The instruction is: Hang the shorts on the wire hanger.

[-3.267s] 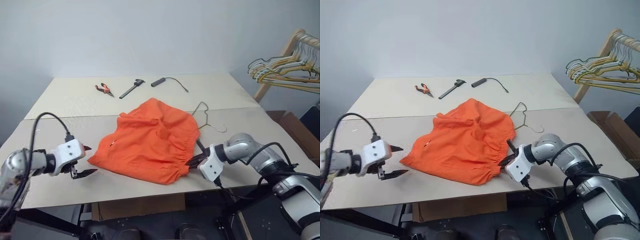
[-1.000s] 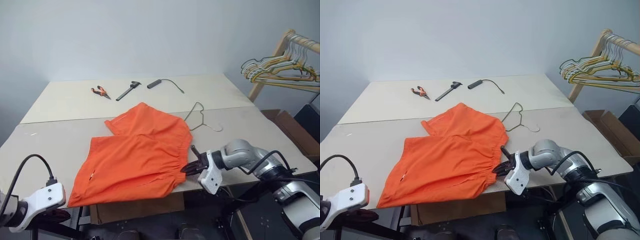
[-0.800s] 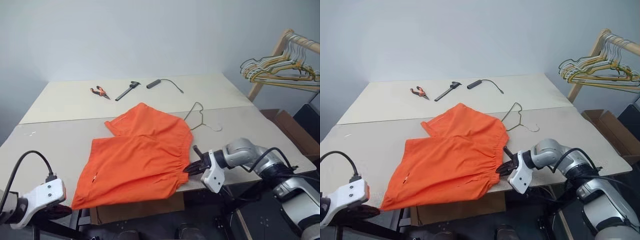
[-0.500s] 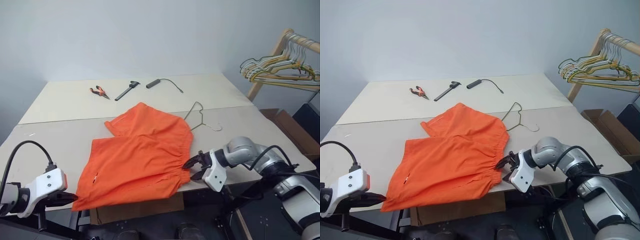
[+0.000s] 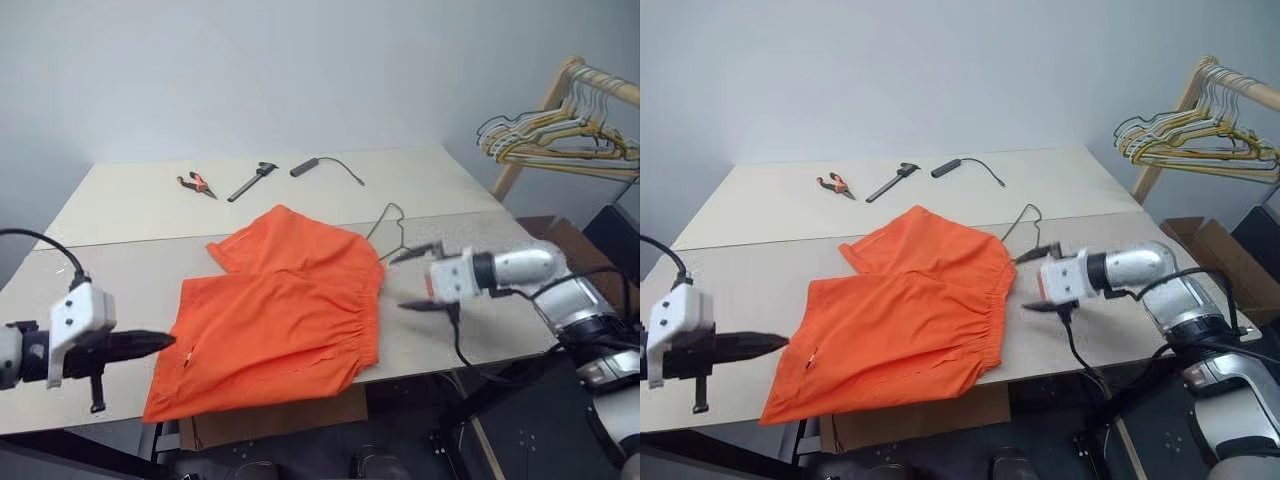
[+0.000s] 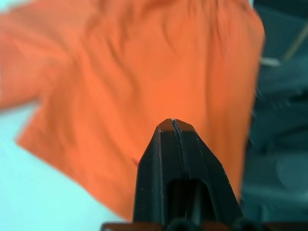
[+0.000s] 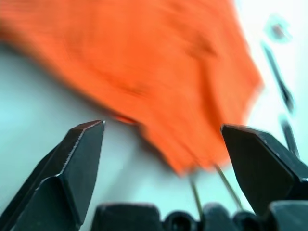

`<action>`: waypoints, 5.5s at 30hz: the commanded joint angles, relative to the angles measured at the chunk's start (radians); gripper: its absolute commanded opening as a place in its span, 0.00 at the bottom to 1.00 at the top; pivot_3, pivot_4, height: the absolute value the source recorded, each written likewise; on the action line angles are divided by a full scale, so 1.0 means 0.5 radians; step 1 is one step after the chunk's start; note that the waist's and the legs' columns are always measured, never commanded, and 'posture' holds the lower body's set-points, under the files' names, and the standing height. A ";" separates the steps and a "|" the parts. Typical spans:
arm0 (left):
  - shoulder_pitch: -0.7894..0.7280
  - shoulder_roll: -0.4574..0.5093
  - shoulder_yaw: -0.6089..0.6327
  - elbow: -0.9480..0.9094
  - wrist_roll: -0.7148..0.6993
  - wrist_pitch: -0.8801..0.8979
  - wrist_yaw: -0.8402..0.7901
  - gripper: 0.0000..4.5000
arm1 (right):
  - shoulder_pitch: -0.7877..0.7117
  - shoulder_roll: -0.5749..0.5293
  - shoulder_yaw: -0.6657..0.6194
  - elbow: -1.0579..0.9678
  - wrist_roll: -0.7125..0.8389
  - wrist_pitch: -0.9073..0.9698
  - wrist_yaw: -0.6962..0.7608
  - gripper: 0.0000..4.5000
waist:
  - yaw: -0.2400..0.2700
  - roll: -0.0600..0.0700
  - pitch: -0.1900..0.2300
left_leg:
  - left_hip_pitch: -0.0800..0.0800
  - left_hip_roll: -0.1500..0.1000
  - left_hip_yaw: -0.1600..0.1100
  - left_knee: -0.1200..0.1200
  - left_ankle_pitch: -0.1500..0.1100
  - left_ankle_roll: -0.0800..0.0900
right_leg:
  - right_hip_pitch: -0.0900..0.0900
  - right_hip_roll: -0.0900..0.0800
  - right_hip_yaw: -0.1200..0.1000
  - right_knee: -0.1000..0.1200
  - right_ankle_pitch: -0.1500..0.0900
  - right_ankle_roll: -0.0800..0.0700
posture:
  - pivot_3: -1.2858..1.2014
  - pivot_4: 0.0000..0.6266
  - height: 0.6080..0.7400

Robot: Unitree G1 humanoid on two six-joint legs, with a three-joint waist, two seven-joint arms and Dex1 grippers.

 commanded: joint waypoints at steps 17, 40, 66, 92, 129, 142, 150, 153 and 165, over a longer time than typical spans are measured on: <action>-0.767 -0.086 -0.594 0.001 -0.080 0.092 0.307 0.00 | -0.304 0.326 -0.355 0.176 -0.065 1.522 -0.394 0.99 | -0.004 0.005 0.004 | -0.008 -0.006 -0.002 0.000 -0.002 0.000 | -0.002 0.004 0.000 -0.008 0.004 0.007 | 0.53 0.00 1.00; -1.320 -0.168 -0.941 0.284 -0.034 0.195 0.249 0.00 | -1.054 0.463 -0.378 1.364 -0.197 1.519 -0.301 0.99 | -0.067 0.012 0.276 | -0.080 -0.007 0.000 0.004 0.005 -0.011 | -0.070 0.003 0.006 -0.014 0.015 0.015 | 0.51 0.33 1.00; -1.040 -0.112 -0.861 0.146 -0.005 0.184 0.296 0.00 | -1.154 0.562 -0.521 1.832 -0.366 1.704 -0.548 0.71 | -0.047 0.013 0.304 | -0.094 -0.011 0.000 0.034 -0.007 0.011 | -0.069 -0.003 0.004 -0.018 0.026 0.030 | 0.52 0.30 1.00; -1.028 -0.118 -0.914 0.137 0.073 0.120 0.327 0.00 | -0.940 0.219 -0.161 1.660 -0.740 1.612 -0.298 0.01 | 0.046 0.008 0.300 | -0.095 -0.012 0.008 0.040 -0.007 0.011 | -0.063 -0.004 -0.004 -0.020 0.026 0.030 | 0.51 0.25 1.00; -1.564 -0.438 -0.541 0.339 -0.607 0.498 0.571 0.00 | -0.347 0.099 -0.430 -0.707 -0.812 1.161 -1.051 0.01 | -0.062 0.013 0.142 | -0.109 -0.015 -0.001 0.067 -0.003 0.003 | -0.068 -0.003 0.006 -0.017 0.037 0.044 | 0.51 0.00 1.00; -1.698 -0.494 -0.492 0.430 -0.658 0.438 0.582 0.00 | -0.457 0.099 -0.391 -0.550 -0.842 0.656 -1.108 0.01 | -0.097 0.011 0.087 | -0.103 -0.017 -0.001 0.067 -0.003 0.003 | -0.062 -0.003 0.006 -0.017 0.040 0.044 | 0.51 0.00 1.00; -1.763 -0.507 -0.443 0.655 -0.724 0.331 0.355 0.00 | -0.388 0.279 -0.326 -0.806 -0.756 0.664 -0.911 0.01 | -0.122 0.011 0.064 | -0.099 -0.016 -0.005 0.066 -0.003 0.004 | -0.062 -0.002 0.009 -0.015 0.040 0.044 | 0.51 0.00 1.00; -1.758 -0.545 -0.423 0.760 -0.677 0.227 0.357 0.12 | -0.348 0.314 -0.295 -0.820 -0.782 0.649 -0.892 0.00 | -0.118 0.011 0.059 | -0.094 -0.016 -0.005 0.067 -0.009 0.014 | -0.051 -0.002 0.007 -0.017 0.040 0.044 | 0.51 0.00 1.00; -1.812 -0.549 -0.478 0.906 -0.587 0.123 0.329 0.82 | -0.328 0.410 -0.242 -0.852 -0.762 0.566 -0.788 0.00 | -0.105 0.011 0.058 | -0.075 -0.016 -0.004 0.067 -0.015 0.023 | -0.030 -0.003 0.005 -0.019 0.039 0.044 | 0.51 0.00 1.00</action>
